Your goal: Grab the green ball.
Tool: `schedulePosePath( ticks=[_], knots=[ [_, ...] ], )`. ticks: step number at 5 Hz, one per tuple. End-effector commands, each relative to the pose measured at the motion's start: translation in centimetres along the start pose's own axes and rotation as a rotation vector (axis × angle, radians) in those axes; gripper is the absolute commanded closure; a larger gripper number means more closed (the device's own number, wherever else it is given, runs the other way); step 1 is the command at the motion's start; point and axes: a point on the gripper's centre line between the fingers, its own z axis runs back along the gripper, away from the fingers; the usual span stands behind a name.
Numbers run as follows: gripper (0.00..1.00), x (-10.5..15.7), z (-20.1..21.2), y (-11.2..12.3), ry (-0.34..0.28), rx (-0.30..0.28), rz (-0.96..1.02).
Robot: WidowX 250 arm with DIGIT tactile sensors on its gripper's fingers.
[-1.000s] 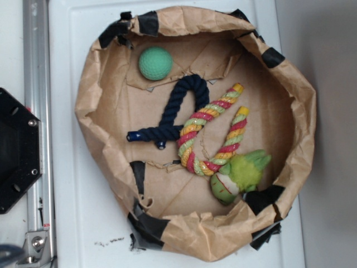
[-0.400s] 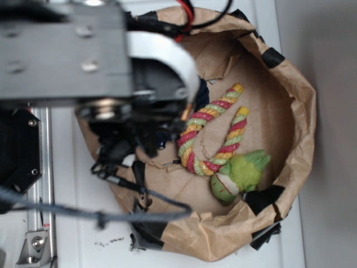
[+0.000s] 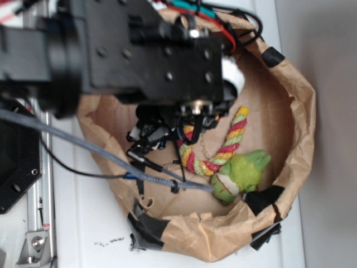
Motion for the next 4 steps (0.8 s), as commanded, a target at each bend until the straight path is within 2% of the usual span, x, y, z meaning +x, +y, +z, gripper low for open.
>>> schedulePosePath(
  ticks=[1, 2, 3, 4],
  knots=[
    [0.00, -1.0, -1.2, 1.3, -0.023, 0.026, -0.075],
    [0.00, -2.5, -2.2, 2.0, -0.007, 0.035, -0.091],
    [0.00, -3.4, -3.1, 2.6, 0.037, 0.066, -0.066],
    [0.00, -4.3, -3.6, 3.7, 0.048, 0.101, -0.008]
  ],
)
